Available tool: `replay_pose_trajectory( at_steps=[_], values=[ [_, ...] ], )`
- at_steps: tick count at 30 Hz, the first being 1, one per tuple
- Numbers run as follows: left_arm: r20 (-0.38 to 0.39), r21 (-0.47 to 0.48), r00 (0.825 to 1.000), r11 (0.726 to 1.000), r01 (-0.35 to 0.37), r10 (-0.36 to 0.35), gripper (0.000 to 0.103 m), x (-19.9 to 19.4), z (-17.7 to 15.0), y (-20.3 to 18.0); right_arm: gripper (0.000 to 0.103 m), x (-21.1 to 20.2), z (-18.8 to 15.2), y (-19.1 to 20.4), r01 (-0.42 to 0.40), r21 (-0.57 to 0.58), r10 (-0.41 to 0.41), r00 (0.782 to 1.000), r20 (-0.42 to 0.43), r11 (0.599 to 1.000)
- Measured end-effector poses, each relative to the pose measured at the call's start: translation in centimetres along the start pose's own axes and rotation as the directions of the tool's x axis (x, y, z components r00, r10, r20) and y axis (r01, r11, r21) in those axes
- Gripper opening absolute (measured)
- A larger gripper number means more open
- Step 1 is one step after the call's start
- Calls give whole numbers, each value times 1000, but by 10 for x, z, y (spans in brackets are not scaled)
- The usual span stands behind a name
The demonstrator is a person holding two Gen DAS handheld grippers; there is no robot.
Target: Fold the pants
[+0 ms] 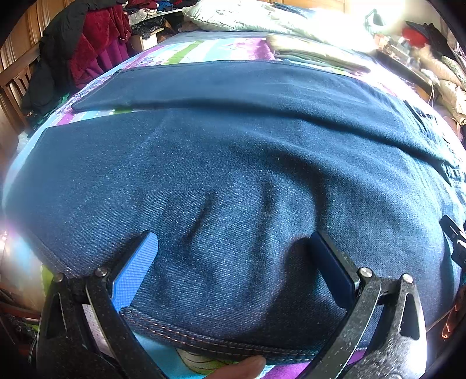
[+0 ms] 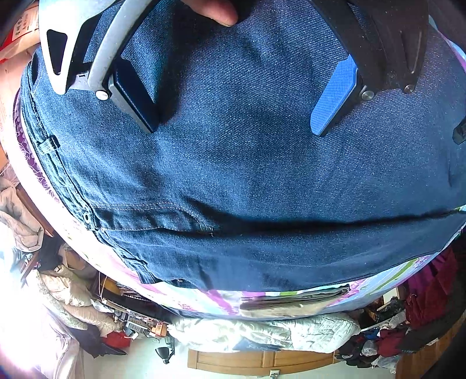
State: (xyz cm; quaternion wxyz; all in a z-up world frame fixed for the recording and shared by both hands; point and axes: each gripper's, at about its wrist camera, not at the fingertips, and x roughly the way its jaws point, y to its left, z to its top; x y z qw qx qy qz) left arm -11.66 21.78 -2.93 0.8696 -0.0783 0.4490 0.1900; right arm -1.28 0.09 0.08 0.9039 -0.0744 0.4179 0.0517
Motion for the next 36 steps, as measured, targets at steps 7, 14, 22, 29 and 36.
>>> replay_pose_trajectory(
  at_steps=[7, 14, 22, 29, 36],
  values=[
    [9, -1, 1000, 1000, 1, -1, 103, 0, 1, 0, 103, -2, -1, 0, 0, 1, 0, 1000, 10, 1000],
    [17, -3, 1000, 1000, 1, -1, 103, -1, -1, 1, 103, -2, -1, 0, 0, 1, 0, 1000, 20, 1000],
    [23, -5, 1000, 1000, 3, -3, 103, -1, -2, 0, 103, -1, -3, 0, 1, 2, -1, 1000, 29, 1000],
    [23, -4, 1000, 1000, 3, -3, 103, -2, -2, 1, 103, -1, -4, 0, 0, 2, 0, 999, 32, 1000],
    [28, -5, 1000, 1000, 4, -4, 103, -2, -2, 1, 103, -1, -4, 0, 1, 2, -1, 999, 40, 1000]
  ],
)
